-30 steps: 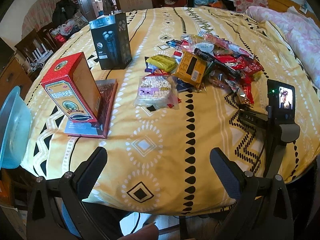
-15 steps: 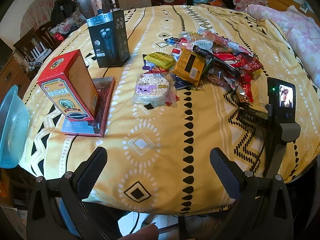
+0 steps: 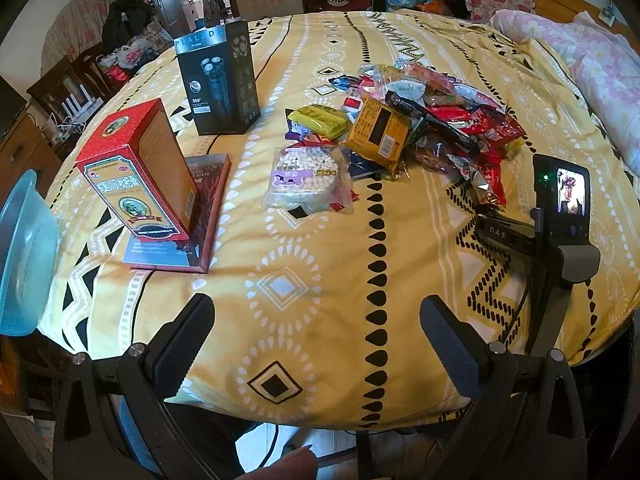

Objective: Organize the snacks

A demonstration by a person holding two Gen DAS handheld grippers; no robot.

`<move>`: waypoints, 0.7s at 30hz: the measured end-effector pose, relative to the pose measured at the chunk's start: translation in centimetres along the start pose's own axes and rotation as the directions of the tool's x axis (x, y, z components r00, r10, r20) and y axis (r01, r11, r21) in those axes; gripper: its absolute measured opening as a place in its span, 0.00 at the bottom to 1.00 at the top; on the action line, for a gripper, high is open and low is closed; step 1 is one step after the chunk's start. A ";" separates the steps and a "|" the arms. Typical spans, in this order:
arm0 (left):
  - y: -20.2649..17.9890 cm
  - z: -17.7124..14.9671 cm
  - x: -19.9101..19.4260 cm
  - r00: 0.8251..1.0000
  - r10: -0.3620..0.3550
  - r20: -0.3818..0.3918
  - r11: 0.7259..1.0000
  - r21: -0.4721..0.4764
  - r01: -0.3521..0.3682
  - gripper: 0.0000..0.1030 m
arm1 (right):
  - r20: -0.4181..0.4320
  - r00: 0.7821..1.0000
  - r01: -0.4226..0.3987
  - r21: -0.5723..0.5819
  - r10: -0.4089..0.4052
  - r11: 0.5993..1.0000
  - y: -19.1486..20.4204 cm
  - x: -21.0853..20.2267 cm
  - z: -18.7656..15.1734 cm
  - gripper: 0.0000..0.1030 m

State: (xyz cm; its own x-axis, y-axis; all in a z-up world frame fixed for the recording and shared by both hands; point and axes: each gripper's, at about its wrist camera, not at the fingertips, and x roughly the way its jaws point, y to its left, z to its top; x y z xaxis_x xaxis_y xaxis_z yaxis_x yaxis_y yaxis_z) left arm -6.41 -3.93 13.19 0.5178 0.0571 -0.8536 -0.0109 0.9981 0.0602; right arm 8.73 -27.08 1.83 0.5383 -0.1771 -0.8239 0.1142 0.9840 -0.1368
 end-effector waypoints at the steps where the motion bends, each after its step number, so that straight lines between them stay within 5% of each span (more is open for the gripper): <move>1: 0.0 0.1 0.2 1.000 -0.002 -0.003 1.000 0.000 0.002 1.00 | 0.000 1.000 0.000 0.000 0.000 1.000 0.0 0.0 0.0 1.00; 14: -0.6 4.3 9.9 0.972 -0.153 0.180 0.988 -0.003 0.156 1.00 | 0.000 1.000 0.000 0.000 0.000 1.000 0.0 0.0 0.0 1.00; 21: -0.3 6.2 15.4 0.969 -0.054 0.241 0.998 -0.022 0.061 1.00 | 0.001 1.000 0.000 0.001 0.000 1.000 -0.2 0.0 0.0 1.00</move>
State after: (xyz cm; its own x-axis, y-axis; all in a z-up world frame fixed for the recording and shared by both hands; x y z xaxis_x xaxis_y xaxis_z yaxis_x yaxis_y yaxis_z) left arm 6.87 -3.51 3.27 0.7083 -0.0038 -0.7059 0.0016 1.0000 -0.0038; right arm 8.70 -27.25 1.87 0.5388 -0.1772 -0.8236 0.1150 0.9840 -0.1364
